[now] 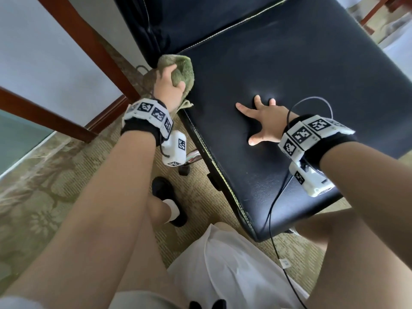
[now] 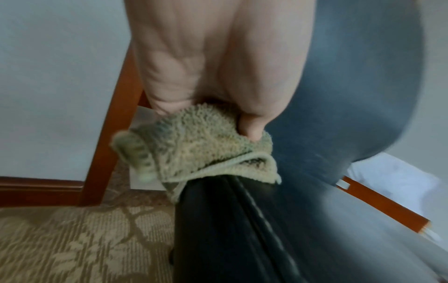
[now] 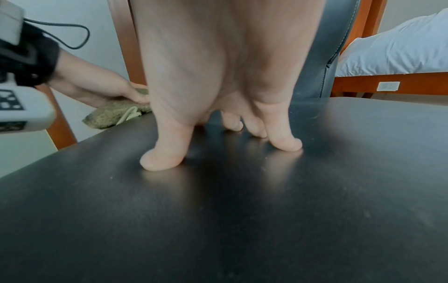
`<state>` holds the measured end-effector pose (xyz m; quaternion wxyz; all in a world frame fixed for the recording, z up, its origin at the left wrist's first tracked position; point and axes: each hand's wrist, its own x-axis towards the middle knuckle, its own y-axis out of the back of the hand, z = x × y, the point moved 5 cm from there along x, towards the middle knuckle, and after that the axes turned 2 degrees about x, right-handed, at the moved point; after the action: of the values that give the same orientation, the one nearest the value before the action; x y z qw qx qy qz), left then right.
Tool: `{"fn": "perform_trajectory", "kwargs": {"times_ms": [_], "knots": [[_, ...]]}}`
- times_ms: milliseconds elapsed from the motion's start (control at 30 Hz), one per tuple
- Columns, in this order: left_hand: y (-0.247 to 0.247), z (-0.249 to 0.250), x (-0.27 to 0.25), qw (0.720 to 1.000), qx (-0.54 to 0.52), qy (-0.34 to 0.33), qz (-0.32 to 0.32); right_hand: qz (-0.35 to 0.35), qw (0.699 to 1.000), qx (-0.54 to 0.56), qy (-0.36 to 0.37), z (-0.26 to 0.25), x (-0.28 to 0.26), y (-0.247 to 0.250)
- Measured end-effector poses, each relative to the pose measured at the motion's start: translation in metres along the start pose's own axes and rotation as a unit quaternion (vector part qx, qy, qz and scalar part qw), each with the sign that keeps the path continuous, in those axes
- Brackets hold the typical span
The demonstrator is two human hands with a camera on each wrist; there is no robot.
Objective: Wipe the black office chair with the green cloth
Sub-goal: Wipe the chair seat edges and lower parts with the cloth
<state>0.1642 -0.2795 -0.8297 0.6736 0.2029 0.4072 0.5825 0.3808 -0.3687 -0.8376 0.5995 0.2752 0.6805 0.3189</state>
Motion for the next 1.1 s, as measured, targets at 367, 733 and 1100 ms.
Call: {"fn": "perform_trajectory", "kwargs": {"times_ms": [367, 733, 1100], "knots": [[-0.025, -0.012, -0.038, 0.997, -0.052, -0.056, -0.02, -0.001, 1.0, -0.007, -0.011, -0.005, 0.005, 0.003], [-0.04, -0.004, -0.089, 0.979, 0.082, -0.064, -0.173, 0.024, 0.999, -0.021, -0.043, -0.014, 0.001, 0.01], [-0.036, -0.001, -0.074, 0.983, 0.065, -0.043, -0.166, 0.03, 0.997, 0.019, -0.075, -0.021, 0.014, 0.015]]}}
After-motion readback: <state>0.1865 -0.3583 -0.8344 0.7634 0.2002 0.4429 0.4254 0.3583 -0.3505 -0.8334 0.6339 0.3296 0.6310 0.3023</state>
